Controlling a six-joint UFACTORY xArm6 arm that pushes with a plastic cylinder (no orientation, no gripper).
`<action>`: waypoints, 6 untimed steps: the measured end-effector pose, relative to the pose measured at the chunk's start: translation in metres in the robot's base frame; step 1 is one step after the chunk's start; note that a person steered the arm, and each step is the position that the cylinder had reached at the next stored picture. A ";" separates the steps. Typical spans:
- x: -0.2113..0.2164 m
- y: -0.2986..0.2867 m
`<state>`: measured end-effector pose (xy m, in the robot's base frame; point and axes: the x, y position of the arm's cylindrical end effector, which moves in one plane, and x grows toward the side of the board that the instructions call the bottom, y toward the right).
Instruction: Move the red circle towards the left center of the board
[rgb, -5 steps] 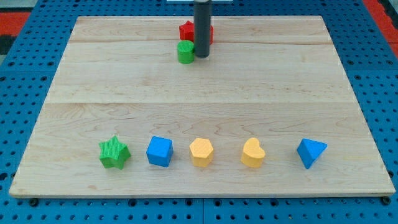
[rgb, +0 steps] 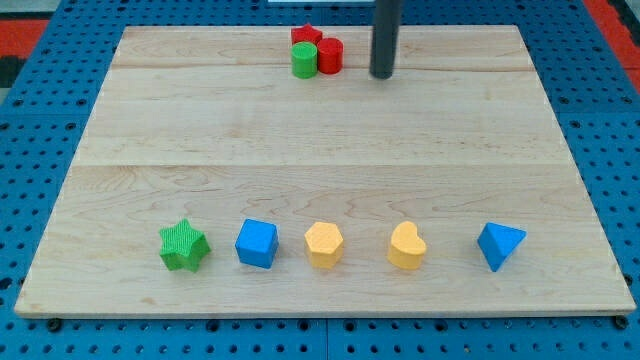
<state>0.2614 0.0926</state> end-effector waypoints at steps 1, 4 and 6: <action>-0.036 -0.007; 0.052 -0.098; 0.080 -0.150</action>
